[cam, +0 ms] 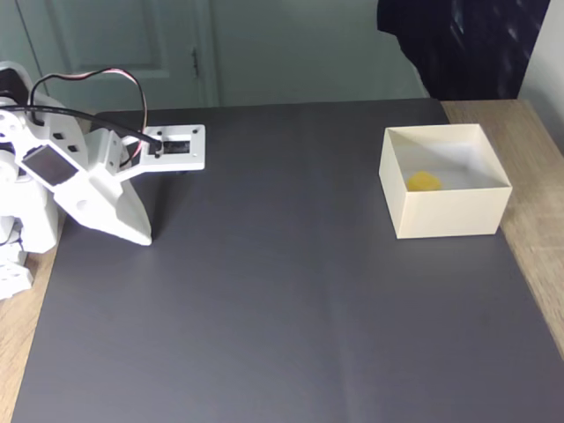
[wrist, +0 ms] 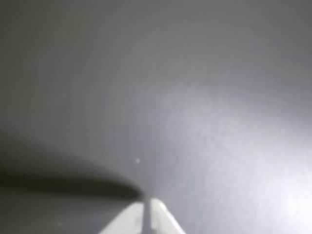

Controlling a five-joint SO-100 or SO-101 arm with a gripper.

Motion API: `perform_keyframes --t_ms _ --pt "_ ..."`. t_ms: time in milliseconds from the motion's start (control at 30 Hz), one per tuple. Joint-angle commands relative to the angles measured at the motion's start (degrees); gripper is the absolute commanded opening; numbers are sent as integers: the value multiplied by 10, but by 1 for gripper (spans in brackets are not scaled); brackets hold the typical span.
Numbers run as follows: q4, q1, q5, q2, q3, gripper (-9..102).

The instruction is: Grasp a cube block and put it in the white box.

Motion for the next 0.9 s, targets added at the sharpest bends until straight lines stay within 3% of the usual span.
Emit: perform_keyframes --t_ms 0,200,867 --pt "8 -3 -18 4 0 2" --pt "11 -12 -83 4 15 2" --pt "11 12 -87 4 16 2"
